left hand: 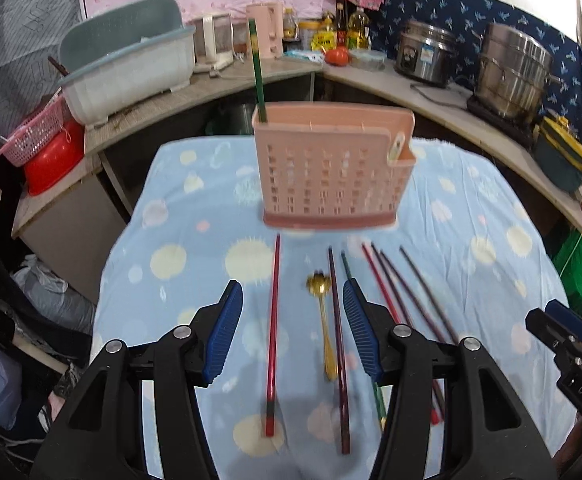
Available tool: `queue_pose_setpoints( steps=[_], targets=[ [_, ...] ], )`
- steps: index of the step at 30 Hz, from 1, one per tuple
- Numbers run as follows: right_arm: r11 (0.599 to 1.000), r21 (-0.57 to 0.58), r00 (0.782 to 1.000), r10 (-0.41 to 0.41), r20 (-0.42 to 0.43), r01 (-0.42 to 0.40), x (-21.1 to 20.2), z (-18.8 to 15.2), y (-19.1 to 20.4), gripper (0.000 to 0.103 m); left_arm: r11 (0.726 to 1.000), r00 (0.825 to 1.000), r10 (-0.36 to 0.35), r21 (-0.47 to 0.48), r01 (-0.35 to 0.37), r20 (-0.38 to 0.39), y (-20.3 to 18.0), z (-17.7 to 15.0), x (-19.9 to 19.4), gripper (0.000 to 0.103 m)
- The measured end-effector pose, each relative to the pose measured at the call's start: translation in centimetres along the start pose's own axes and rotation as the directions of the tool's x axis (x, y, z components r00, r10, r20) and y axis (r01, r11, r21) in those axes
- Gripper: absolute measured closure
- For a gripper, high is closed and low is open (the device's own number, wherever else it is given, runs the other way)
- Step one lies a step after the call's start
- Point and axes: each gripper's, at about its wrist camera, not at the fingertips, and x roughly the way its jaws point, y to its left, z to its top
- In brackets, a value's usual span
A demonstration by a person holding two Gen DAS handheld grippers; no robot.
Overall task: Organize utensils
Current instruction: 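Move left tool to a red chopstick while right tool approaches a dark-brown chopstick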
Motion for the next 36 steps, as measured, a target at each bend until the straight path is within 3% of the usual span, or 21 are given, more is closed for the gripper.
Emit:
queue_pose_setpoints(
  steps=[10, 16, 28, 36],
  targets=[
    [0.999, 0.015, 0.993, -0.042, -0.112, 0.044, 3.1, -5.6, -2.4, 0.061, 0.999, 0.995, 0.025, -0.036, -0.029, -0.101, 1.7, -6.8, 2.4, 0.053],
    [0.998, 0.013, 0.99, -0.058, -0.127, 0.06, 3.8, -7.5, -3.0, 0.062, 0.998, 0.994, 0.034, -0.055, -0.04, -0.108, 2.9, -9.2, 3.0, 0.053],
    [0.998, 0.009, 0.991, -0.057, -0.12, 0.058, 3.8, -8.0, -3.0, 0.062, 0.998, 0.991, 0.016, -0.059, -0.024, -0.132, 3.6, -11.6, 4.1, 0.055],
    [0.998, 0.012, 0.992, -0.052, -0.116, 0.054, 4.0, -7.7, -3.0, 0.063, 0.998, 0.99, 0.008, -0.066, -0.017, -0.142, 3.4, -11.5, 5.1, 0.072]
  ],
)
